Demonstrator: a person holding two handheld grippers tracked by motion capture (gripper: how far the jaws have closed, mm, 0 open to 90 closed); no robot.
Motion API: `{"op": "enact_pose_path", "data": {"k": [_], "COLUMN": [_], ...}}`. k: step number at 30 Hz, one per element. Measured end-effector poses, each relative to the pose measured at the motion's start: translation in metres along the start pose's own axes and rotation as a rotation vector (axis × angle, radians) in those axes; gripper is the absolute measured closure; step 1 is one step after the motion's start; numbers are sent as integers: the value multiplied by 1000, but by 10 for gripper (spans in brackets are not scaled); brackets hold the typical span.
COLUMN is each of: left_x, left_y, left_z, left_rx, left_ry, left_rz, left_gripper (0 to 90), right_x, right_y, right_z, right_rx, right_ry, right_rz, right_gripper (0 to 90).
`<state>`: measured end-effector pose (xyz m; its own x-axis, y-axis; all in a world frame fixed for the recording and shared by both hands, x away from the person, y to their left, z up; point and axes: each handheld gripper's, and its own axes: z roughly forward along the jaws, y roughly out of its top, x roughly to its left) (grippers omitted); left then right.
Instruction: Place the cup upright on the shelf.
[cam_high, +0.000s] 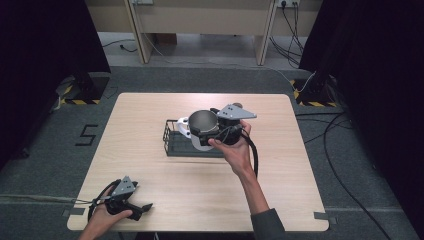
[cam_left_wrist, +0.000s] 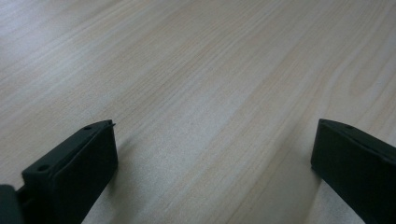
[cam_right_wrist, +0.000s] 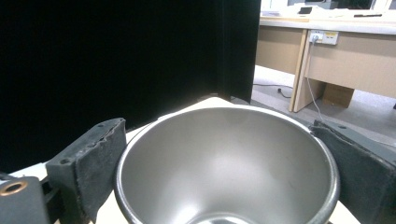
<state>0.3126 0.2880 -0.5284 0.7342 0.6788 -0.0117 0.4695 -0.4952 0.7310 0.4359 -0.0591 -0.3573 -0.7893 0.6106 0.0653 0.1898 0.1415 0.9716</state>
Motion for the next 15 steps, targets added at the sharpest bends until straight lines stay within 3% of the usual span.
{"op": "enact_pose_path", "data": {"k": [15], "left_x": [0], "left_y": [0], "left_z": [0], "left_rx": [1], "left_ry": [0], "left_rz": [0], "left_gripper": [0], "right_x": [-30], "right_y": [0], "right_z": [30], "right_rx": [21], "right_ry": [-12], "right_rz": [5], "right_gripper": [61]}}
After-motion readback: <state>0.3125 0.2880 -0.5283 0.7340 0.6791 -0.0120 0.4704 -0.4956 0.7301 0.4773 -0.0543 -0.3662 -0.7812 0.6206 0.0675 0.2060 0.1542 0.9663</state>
